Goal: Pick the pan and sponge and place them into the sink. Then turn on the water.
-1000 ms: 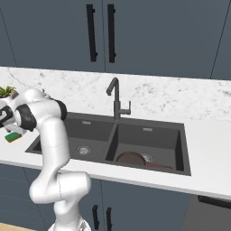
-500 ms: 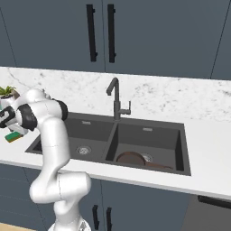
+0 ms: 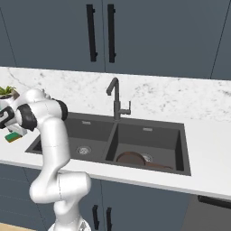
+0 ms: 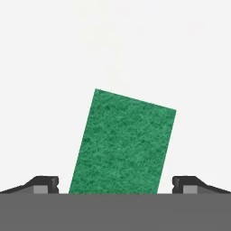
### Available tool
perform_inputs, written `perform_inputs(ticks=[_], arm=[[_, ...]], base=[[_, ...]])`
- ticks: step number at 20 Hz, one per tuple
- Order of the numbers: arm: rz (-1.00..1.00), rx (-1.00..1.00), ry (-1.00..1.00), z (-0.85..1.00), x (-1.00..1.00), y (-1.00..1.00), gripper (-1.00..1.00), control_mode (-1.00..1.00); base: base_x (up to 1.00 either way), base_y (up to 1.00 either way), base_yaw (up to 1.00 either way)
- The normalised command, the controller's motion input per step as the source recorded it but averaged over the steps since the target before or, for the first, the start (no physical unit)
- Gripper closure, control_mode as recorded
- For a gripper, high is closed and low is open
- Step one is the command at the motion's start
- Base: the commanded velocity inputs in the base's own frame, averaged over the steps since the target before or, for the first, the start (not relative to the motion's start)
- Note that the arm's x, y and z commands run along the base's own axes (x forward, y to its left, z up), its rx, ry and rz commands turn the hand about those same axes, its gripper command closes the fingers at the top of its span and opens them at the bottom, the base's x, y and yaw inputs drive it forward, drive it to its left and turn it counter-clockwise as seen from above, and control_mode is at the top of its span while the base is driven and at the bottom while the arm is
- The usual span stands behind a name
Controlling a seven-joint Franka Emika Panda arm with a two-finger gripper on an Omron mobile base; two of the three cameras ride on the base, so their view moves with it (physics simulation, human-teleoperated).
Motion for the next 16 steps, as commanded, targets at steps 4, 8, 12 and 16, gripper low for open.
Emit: perform_inputs(ticks=[4,8,12,16], arm=[[0.00,0.00,0.00,-0.01,0.00,0.07,-1.00,-1.00],[0.00,0.00,0.00,-0.03,0.00,0.11,-1.00,-1.00],[0.00,0.00,0.00,-0.19,-0.01,0.14,-1.00,-1.00],[0.00,0.00,0.00,-0.32,-0.05,0.08,-1.00,-1.00]], base=[[0.00,0.00,0.00],[0.00,0.00,0.00],[0.00,0.00,0.00],[0.00,0.00,0.00]])
